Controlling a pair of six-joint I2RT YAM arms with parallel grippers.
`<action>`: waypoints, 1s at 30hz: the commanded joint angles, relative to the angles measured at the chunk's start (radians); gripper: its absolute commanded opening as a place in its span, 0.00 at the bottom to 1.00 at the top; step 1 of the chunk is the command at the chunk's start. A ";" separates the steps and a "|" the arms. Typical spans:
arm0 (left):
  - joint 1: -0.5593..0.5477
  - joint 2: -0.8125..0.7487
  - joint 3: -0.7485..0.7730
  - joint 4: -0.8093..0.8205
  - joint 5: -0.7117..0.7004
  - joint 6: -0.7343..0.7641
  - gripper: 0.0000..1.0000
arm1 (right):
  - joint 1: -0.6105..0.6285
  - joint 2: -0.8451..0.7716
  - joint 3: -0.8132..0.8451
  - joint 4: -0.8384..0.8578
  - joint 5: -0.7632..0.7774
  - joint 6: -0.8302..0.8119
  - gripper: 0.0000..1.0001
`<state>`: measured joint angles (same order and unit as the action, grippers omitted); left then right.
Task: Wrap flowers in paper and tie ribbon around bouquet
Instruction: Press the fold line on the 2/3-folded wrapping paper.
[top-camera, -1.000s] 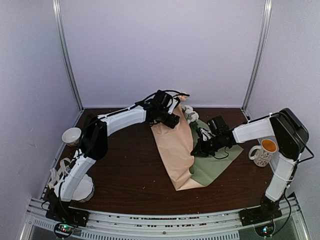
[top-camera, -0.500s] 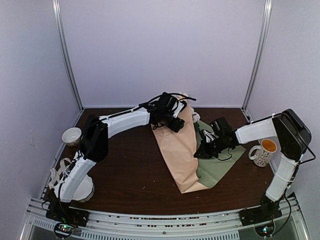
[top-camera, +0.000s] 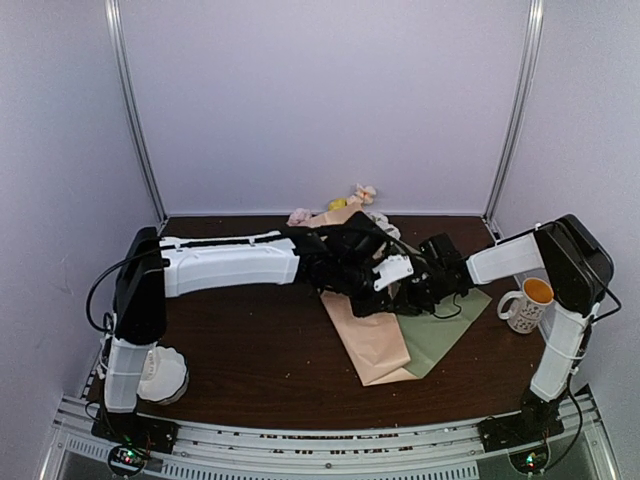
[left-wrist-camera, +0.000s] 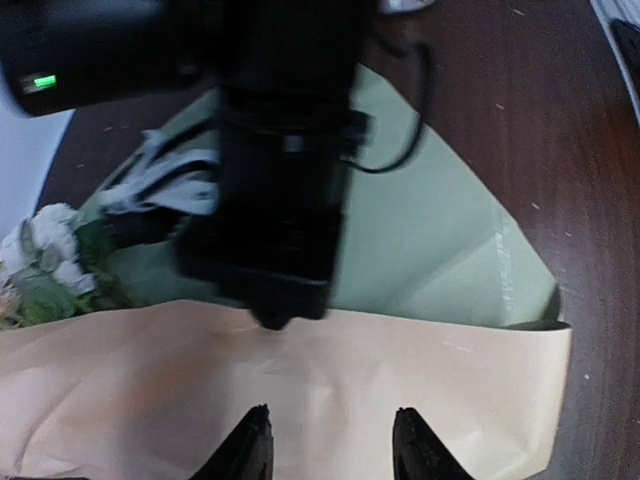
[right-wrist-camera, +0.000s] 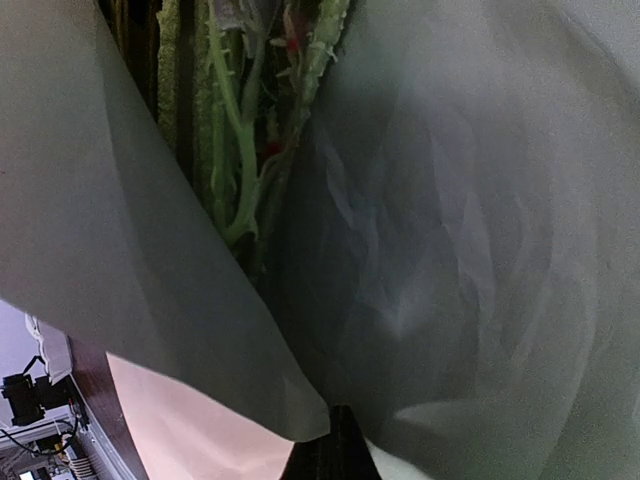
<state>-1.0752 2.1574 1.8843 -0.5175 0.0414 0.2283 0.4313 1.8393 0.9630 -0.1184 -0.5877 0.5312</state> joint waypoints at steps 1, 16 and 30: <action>-0.058 0.065 -0.010 -0.111 0.075 0.114 0.44 | -0.009 0.017 0.023 0.021 0.017 0.014 0.00; -0.139 0.227 0.085 -0.251 0.071 0.177 0.53 | -0.011 0.025 0.015 0.059 0.044 0.044 0.00; -0.132 0.236 0.080 -0.237 0.101 0.178 0.58 | -0.016 0.102 0.295 -0.065 0.011 -0.055 0.28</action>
<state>-1.2030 2.3772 1.9598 -0.7300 0.1017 0.3920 0.4259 1.9129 1.1366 -0.1539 -0.5850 0.5274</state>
